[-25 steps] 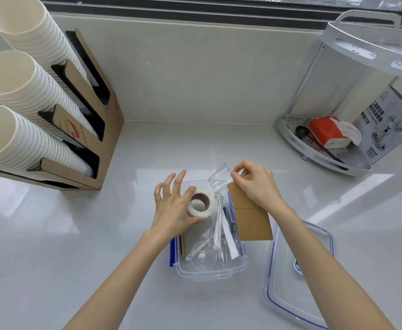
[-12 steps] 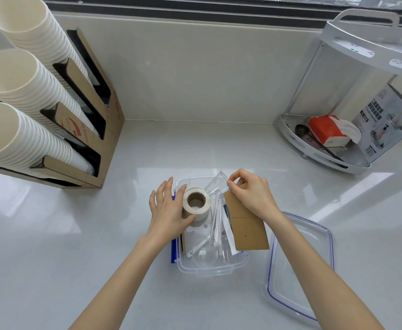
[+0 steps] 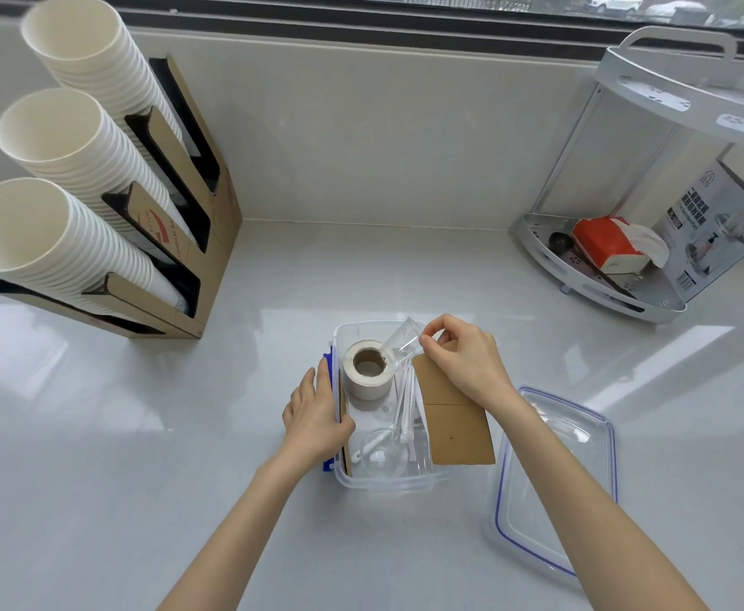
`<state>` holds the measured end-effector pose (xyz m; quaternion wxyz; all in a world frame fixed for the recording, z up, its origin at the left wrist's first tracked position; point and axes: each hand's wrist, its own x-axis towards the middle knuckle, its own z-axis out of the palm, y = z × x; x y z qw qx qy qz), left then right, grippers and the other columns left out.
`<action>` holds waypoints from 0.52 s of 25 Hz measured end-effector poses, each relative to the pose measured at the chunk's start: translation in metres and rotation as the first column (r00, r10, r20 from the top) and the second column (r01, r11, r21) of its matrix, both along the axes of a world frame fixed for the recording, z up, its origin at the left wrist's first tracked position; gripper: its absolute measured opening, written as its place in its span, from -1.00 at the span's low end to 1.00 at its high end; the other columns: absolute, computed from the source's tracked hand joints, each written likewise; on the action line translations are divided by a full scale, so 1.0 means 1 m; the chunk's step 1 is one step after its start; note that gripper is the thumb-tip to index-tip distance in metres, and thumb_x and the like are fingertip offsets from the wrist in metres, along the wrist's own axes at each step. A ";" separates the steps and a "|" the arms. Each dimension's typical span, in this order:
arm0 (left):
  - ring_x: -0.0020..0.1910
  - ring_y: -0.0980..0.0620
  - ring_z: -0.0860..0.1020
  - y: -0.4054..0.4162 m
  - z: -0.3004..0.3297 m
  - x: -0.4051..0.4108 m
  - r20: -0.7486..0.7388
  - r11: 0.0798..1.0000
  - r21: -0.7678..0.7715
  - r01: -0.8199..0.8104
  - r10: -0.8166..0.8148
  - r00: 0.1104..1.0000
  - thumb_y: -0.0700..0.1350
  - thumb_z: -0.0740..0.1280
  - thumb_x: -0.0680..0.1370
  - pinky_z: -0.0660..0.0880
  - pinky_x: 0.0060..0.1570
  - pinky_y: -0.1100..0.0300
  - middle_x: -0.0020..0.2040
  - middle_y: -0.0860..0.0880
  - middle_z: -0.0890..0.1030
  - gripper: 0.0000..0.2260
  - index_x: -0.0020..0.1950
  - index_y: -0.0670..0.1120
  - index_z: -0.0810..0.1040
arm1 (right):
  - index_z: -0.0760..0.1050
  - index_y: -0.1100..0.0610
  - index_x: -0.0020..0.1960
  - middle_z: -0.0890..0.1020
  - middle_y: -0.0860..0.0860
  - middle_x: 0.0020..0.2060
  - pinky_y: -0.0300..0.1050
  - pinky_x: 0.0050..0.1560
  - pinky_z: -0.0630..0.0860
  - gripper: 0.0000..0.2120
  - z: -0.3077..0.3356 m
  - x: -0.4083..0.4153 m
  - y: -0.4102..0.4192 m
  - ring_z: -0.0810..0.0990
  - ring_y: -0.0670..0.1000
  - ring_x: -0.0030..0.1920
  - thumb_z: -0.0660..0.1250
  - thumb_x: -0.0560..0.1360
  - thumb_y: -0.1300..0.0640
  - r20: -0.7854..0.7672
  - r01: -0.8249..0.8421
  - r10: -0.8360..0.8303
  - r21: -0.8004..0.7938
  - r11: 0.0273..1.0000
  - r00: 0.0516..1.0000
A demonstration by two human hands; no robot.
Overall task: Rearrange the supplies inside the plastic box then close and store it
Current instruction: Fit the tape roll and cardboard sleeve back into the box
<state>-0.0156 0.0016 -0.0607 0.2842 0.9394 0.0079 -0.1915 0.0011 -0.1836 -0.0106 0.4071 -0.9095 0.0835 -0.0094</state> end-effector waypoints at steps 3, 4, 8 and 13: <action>0.52 -0.13 -0.03 0.000 0.004 -0.005 0.090 1.000 0.007 0.012 -0.012 0.996 -0.07 0.24 0.50 0.01 0.46 0.00 0.54 -0.15 -0.04 -0.29 0.50 -0.10 -0.15 | 0.47 0.00 -0.18 0.45 -0.14 -0.42 -0.30 -0.27 0.32 -0.92 0.000 -0.004 0.001 0.45 0.03 -0.18 0.26 0.49 0.08 0.007 0.001 -0.001 0.006 1.000 1.000; 0.51 -0.11 -0.03 0.000 0.006 -0.008 0.162 1.000 0.016 0.026 -0.028 0.986 -0.04 0.26 0.50 0.00 0.46 0.03 0.53 -0.14 -0.02 -0.31 0.49 -0.08 -0.06 | 0.48 0.00 -0.18 0.45 -0.14 -0.42 -0.29 -0.27 0.33 -0.92 0.000 -0.005 0.002 0.45 0.03 -0.18 0.26 0.49 0.08 0.006 0.000 0.000 0.010 1.000 1.000; 0.41 -0.04 0.18 -0.004 0.014 -0.017 0.405 0.972 0.162 0.170 -0.222 0.887 0.09 0.31 0.45 -0.06 0.30 0.11 0.38 -0.01 0.31 -0.61 0.23 -0.01 0.47 | 0.47 0.00 -0.18 0.45 -0.14 -0.42 -0.18 -0.26 0.34 -0.92 0.000 -0.009 0.003 0.45 0.03 -0.18 0.26 0.49 0.07 0.009 -0.004 0.004 0.007 1.000 1.000; 0.26 0.01 0.29 -0.012 0.012 -0.020 0.227 0.877 0.348 0.330 -0.420 0.879 0.10 0.20 0.51 0.04 0.13 0.12 0.16 0.03 0.48 -0.68 0.17 0.02 0.56 | 0.47 0.00 -0.18 0.46 -0.14 -0.42 -0.15 -0.21 0.33 -0.92 0.001 -0.016 0.003 0.45 0.03 -0.19 0.26 0.49 0.08 0.011 -0.002 0.001 0.011 1.000 1.000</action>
